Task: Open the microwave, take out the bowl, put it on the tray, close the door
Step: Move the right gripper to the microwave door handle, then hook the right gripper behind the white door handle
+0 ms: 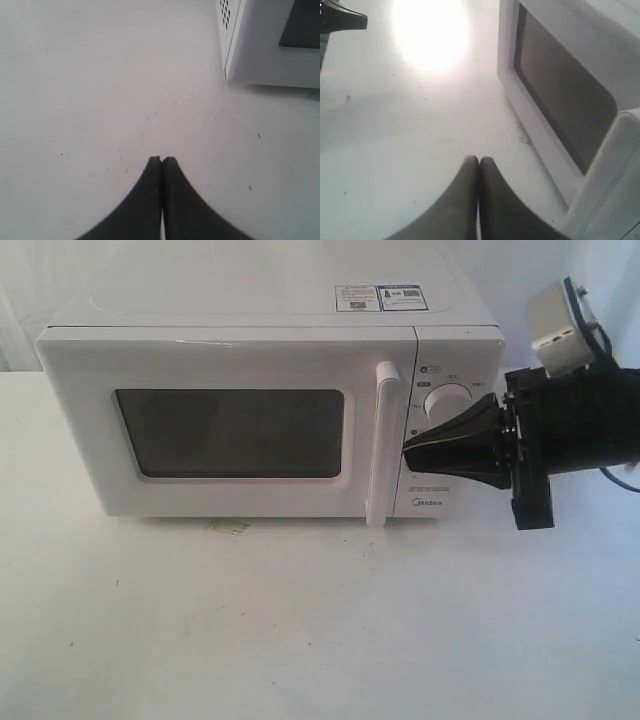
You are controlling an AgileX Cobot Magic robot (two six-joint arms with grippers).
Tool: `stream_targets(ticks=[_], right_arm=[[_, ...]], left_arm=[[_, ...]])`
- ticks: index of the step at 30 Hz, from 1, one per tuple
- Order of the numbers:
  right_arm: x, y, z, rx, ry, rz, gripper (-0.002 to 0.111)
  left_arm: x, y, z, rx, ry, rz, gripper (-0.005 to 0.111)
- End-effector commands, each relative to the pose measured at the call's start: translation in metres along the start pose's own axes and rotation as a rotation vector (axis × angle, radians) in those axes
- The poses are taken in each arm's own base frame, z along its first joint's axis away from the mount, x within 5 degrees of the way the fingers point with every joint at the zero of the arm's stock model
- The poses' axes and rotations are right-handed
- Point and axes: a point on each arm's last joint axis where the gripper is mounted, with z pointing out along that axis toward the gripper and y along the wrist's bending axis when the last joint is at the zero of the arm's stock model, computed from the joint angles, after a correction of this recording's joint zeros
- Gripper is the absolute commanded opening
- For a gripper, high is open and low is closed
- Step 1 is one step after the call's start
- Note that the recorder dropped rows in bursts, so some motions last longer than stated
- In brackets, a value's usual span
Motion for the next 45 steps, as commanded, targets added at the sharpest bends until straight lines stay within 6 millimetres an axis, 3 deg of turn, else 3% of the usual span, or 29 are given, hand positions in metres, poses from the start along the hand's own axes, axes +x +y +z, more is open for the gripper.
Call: stream_targets(ticks=[1, 7, 11, 13, 14, 16, 17, 22, 27, 38, 45], right_arm=[[0.009, -0.012, 0.006, -0.023, -0.035, 0.048, 0.0], [0.016, -0.034, 0.008, 0.174, -0.031, 0.117, 0.0], [0.019, -0.037, 0.011, 0.165, -0.04, 0.139, 0.007], [0.02, -0.038, 0.012, 0.161, -0.044, 0.147, 0.023], [0.019, -0.038, 0.012, 0.165, -0.055, 0.153, 0.04], [0.017, -0.036, 0.012, 0.14, -0.081, 0.147, 0.058], [0.017, -0.036, 0.012, 0.139, -0.08, 0.127, 0.062], [0.01, -0.041, 0.013, 0.202, -0.134, 0.057, 0.063], [0.006, -0.037, 0.032, 0.233, -0.093, -0.004, 0.063], [0.001, -0.031, 0.057, 0.27, -0.063, 0.017, 0.063], [0.0, -0.034, 0.061, 0.338, -0.054, 0.053, 0.061]], left_arm=[[0.001, 0.0, 0.0, 0.005, 0.0, -0.004, 0.0], [0.001, 0.0, 0.0, 0.005, 0.0, -0.004, 0.0], [0.001, 0.0, 0.0, 0.005, 0.0, -0.004, 0.0], [0.001, 0.0, 0.0, 0.005, 0.0, -0.004, 0.0], [0.001, 0.0, 0.0, 0.005, 0.0, -0.004, 0.0], [0.001, 0.0, 0.0, 0.005, 0.0, -0.004, 0.0], [0.001, 0.0, 0.0, 0.005, 0.0, -0.004, 0.0], [0.001, 0.0, 0.0, 0.005, 0.0, -0.004, 0.0], [0.001, 0.0, 0.0, 0.005, 0.0, -0.004, 0.0], [0.001, 0.0, 0.0, 0.005, 0.0, -0.004, 0.0], [0.001, 0.0, 0.0, 0.005, 0.0, -0.004, 0.0]])
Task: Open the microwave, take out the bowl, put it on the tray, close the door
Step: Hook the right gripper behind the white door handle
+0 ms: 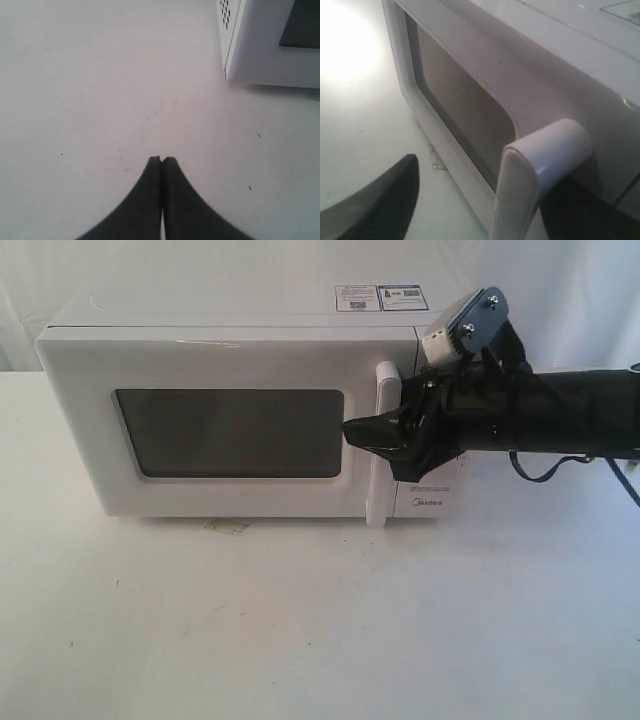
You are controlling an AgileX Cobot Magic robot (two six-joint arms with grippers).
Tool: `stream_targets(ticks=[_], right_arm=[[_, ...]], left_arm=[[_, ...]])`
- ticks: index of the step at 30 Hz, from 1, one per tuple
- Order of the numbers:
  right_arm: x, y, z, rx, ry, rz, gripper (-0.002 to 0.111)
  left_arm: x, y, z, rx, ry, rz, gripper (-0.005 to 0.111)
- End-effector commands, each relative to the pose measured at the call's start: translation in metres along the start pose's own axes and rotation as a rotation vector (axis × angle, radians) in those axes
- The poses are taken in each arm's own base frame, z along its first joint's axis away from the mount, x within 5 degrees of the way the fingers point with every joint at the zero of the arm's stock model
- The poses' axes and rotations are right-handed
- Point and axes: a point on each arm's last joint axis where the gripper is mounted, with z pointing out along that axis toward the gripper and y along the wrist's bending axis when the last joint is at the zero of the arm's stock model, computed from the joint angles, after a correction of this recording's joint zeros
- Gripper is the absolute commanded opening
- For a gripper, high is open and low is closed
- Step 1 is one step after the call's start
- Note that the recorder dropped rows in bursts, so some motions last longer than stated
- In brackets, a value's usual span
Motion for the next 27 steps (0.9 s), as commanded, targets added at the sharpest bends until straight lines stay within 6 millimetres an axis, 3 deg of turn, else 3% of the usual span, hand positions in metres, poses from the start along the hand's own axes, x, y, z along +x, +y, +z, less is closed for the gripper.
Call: stream_targets(ticks=[1, 6, 12, 18, 27], right_arm=[[-0.0016, 0.0001, 0.0019, 0.016, -0.004, -0.007, 0.059], [-0.0016, 0.0001, 0.0019, 0.016, -0.004, -0.007, 0.046], [-0.0016, 0.0001, 0.0019, 0.016, -0.004, -0.007, 0.018], [-0.001, -0.0007, 0.0019, 0.026, 0.002, -0.007, 0.0], [-0.0009, -0.0009, 0.0019, 0.027, 0.004, -0.007, 0.0]], left_arm=[[0.001, -0.0003, 0.0001, 0.005, 0.0, -0.004, 0.0], [0.001, -0.0003, 0.0001, 0.005, 0.0, -0.004, 0.0], [0.001, -0.0003, 0.0001, 0.005, 0.0, -0.004, 0.0], [0.001, -0.0003, 0.0001, 0.005, 0.0, -0.004, 0.0], [0.001, -0.0003, 0.0001, 0.005, 0.0, -0.004, 0.0]])
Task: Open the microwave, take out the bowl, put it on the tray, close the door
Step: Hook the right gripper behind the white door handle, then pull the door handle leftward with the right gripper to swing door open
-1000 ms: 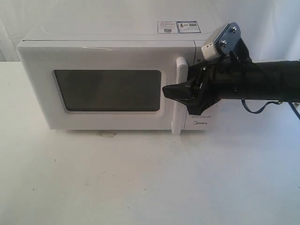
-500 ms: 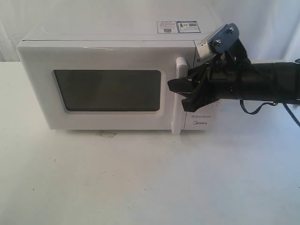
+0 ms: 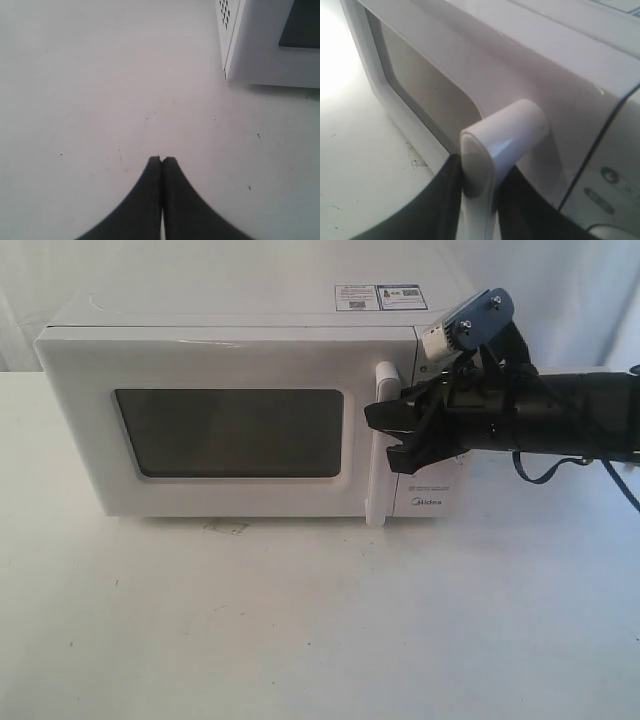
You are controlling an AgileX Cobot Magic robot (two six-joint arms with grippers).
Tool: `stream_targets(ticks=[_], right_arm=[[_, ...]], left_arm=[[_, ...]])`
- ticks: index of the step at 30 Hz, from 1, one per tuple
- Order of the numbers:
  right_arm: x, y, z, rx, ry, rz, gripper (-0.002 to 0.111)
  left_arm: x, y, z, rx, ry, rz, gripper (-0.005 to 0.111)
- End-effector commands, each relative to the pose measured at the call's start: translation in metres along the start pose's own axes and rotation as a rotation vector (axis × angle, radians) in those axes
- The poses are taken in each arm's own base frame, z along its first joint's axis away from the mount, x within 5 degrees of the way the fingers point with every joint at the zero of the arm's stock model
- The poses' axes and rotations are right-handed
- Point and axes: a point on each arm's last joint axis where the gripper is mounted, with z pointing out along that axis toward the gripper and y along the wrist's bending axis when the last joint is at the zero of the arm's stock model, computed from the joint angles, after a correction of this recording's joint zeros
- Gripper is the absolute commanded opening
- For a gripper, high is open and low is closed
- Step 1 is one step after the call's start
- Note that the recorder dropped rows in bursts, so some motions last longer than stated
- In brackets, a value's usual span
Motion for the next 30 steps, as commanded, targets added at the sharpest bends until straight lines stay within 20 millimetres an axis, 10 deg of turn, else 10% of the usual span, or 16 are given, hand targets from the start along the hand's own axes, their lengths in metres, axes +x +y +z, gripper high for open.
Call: stream_targets(ticks=[1, 19, 24, 30], right_arm=[[-0.004, 0.004, 0.001, -0.06, -0.021, -0.059, 0.0], [-0.007, 0.009, 0.001, -0.114, -0.053, -0.052, 0.0], [-0.01, 0.049, -0.013, -0.6, -0.136, -0.193, 0.0], [-0.009, 0.041, -0.01, -0.515, -0.089, -0.074, 0.0]], left_arm=[[0.001, 0.0, 0.0, 0.005, 0.0, -0.004, 0.0], [0.001, 0.0, 0.0, 0.005, 0.0, -0.004, 0.0], [0.001, 0.0, 0.0, 0.005, 0.0, -0.004, 0.0], [0.001, 0.0, 0.0, 0.005, 0.0, -0.004, 0.0]])
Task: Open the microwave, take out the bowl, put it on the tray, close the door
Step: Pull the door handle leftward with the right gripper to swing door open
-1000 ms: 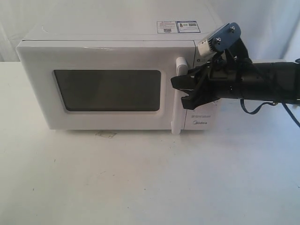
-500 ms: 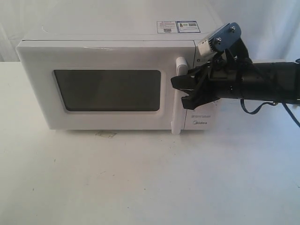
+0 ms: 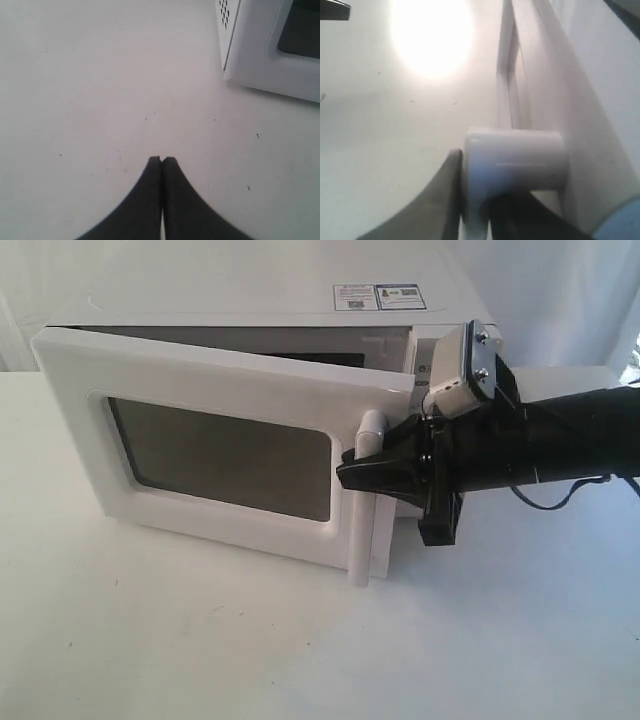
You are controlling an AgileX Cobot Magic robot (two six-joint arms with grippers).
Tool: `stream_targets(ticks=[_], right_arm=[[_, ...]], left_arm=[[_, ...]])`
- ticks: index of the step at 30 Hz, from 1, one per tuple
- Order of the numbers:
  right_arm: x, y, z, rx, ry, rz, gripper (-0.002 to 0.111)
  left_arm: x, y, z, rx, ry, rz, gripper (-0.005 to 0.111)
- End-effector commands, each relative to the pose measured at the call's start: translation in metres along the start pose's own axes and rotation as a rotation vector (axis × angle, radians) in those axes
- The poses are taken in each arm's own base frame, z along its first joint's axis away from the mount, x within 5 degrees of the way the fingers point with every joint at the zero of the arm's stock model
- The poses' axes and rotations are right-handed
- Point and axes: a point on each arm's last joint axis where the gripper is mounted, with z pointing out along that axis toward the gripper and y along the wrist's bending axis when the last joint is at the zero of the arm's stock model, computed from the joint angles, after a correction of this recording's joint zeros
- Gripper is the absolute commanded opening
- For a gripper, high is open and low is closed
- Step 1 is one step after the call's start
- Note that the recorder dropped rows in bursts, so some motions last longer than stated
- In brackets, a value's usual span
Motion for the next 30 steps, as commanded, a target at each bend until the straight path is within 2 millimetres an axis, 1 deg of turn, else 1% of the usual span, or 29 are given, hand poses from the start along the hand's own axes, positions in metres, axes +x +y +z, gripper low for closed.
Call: stream_targets(ticks=[1, 8, 11, 13, 15, 17, 19, 21, 22, 24, 27, 30], right_arm=[[-0.018, 0.008, 0.002, -0.079, -0.099, 0.08, 0.0], [-0.018, 0.009, 0.002, -0.089, -0.103, 0.082, 0.0], [-0.018, 0.009, 0.002, -0.092, -0.096, 0.164, 0.0], [-0.016, 0.011, 0.002, -0.117, -0.073, 0.203, 0.004], [-0.014, 0.016, 0.002, -0.166, -0.037, 0.203, 0.014], [-0.011, 0.02, 0.001, -0.204, -0.007, 0.223, 0.03], [-0.009, 0.022, 0.001, -0.222, 0.032, 0.279, 0.049], [-0.004, 0.024, 0.0, -0.234, 0.087, 0.332, 0.061], [-0.001, 0.025, 0.0, -0.242, 0.127, 0.362, 0.063], [0.004, 0.027, -0.002, -0.252, 0.203, 0.405, 0.063], [0.012, 0.027, -0.003, -0.231, 0.292, 0.428, 0.062], [0.015, 0.031, -0.006, -0.256, 0.349, 0.457, 0.058]], left_arm=[[0.001, 0.0, 0.0, 0.006, 0.0, -0.006, 0.0], [0.001, 0.0, 0.0, 0.006, 0.0, -0.006, 0.0], [0.001, 0.0, 0.0, 0.006, 0.0, -0.006, 0.0], [0.001, 0.0, 0.0, 0.006, 0.0, -0.006, 0.0], [0.001, 0.0, 0.0, 0.006, 0.0, -0.006, 0.0], [0.001, 0.0, 0.0, 0.006, 0.0, -0.006, 0.0], [0.001, 0.0, 0.0, 0.006, 0.0, -0.006, 0.0], [0.001, 0.0, 0.0, 0.006, 0.0, -0.006, 0.0], [0.001, 0.0, 0.0, 0.006, 0.0, -0.006, 0.0], [0.001, 0.0, 0.0, 0.006, 0.0, -0.006, 0.0], [0.001, 0.0, 0.0, 0.006, 0.0, -0.006, 0.0], [0.001, 0.0, 0.0, 0.006, 0.0, -0.006, 0.0]])
